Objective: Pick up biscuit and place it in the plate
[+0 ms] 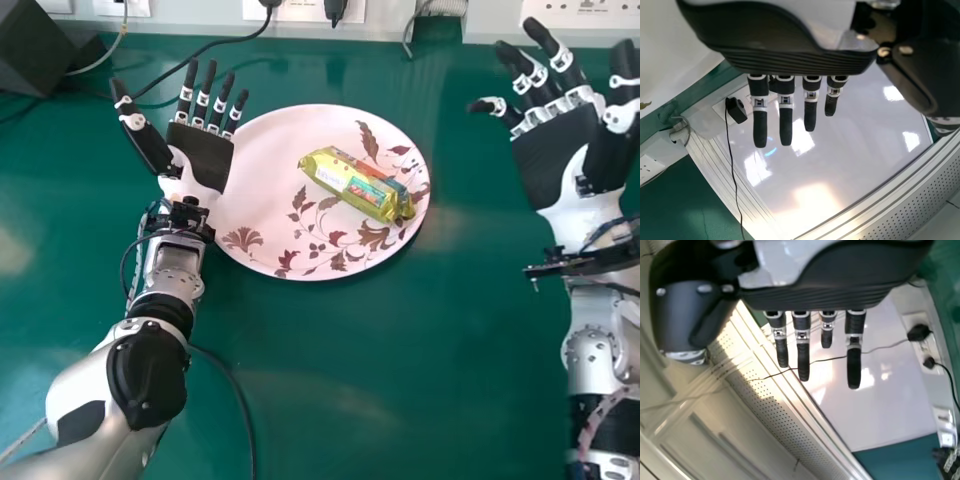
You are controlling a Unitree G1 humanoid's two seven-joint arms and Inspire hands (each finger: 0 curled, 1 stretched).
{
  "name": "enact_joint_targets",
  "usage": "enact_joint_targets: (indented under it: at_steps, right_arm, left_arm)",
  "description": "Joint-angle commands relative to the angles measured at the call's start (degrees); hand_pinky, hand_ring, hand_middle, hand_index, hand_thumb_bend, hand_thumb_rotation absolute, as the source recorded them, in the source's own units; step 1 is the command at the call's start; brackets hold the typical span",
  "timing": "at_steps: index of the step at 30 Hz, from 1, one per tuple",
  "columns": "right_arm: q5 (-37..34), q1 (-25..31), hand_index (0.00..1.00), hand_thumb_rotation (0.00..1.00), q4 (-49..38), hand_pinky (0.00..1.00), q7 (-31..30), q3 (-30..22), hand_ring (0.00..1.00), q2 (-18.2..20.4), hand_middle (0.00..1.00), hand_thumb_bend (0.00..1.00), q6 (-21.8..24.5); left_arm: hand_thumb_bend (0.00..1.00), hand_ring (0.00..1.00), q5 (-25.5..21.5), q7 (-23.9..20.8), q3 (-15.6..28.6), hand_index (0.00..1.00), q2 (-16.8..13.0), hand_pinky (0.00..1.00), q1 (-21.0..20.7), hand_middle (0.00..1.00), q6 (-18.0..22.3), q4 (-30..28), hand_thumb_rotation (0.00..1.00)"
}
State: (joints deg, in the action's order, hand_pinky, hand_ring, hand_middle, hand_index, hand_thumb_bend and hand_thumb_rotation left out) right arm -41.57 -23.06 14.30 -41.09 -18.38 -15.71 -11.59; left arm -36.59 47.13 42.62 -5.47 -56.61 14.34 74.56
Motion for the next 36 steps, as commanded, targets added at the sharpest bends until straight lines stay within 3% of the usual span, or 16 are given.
enact_joint_targets:
  at_steps: [1,21,30,36]
  right_arm:
    - [-1.97,0.95,0.87,0.69,0.54,0.46,-1.49,-1.23,0.57,0.99,0.73,0.74,1.81]
    - [-4.44,7.74,0.8,0.69,-3.9,0.37,-1.09,-2.11,0.48,6.34,0.61,0.69,11.36]
    - [-4.67,10.25,0.77,0.7,-5.41,0.37,-2.7,-2.04,0.47,7.26,0.57,0.71,12.1]
    - [-3.98,10.54,0.77,0.73,-6.63,0.39,-2.5,-2.24,0.5,7.22,0.58,0.75,11.15]
  left_arm:
    - [1.0,0.78,0.26,-0.46,0.3,1.0,-0.27,0.65,2.43,0.94,0.08,0.96,0.77]
    - [1.0,0.77,1.79,-7.12,-1.06,1.0,-0.25,0.65,1.82,0.97,0.29,0.8,0.87]
    - [1.0,0.78,3.19,-7.47,-1.72,1.0,-0.91,0.64,1.64,1.0,-1.24,0.8,0.92]
    - [1.0,0.77,3.71,-3.21,-2.39,1.0,-1.35,0.65,1.74,0.96,-3.0,0.78,0.88]
